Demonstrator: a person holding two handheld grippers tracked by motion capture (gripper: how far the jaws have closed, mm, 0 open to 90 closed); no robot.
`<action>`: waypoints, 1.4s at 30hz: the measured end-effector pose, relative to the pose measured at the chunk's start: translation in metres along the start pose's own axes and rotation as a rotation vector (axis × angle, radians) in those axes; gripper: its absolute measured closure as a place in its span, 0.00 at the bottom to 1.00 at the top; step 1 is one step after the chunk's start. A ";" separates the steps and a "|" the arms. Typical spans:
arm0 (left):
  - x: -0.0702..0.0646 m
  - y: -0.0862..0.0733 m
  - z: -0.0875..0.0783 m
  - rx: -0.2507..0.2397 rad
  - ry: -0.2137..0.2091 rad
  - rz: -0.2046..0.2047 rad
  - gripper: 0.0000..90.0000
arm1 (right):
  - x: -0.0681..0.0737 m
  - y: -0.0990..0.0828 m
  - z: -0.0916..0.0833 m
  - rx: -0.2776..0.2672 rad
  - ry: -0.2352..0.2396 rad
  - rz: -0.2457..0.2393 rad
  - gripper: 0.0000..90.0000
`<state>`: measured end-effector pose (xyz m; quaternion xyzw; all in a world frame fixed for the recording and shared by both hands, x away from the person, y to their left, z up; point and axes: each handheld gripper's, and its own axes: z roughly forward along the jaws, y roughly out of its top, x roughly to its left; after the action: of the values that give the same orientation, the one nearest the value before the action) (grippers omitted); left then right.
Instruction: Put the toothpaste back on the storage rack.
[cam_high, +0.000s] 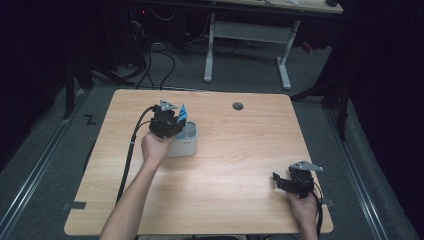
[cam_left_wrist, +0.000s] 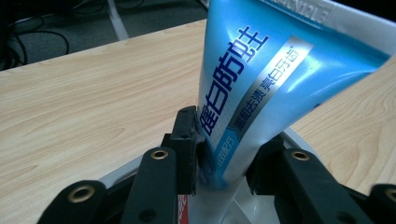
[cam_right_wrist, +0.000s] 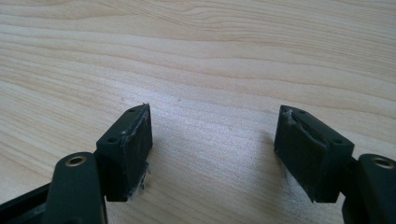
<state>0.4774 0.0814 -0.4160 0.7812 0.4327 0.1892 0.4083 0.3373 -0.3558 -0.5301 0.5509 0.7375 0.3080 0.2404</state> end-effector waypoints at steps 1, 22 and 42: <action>0.000 0.000 -0.001 0.002 -0.003 0.001 0.76 | 0.000 0.000 0.000 0.000 0.000 0.000 0.31; 0.000 0.000 -0.016 -0.016 0.026 0.027 0.56 | 0.000 0.000 0.000 0.000 -0.002 0.001 0.31; 0.011 -0.009 -0.046 -0.082 0.019 -0.016 0.47 | 0.000 0.000 0.000 0.000 -0.003 0.001 0.31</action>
<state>0.4489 0.1151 -0.3964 0.7586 0.4346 0.2110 0.4372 0.3374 -0.3560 -0.5301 0.5517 0.7369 0.3071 0.2413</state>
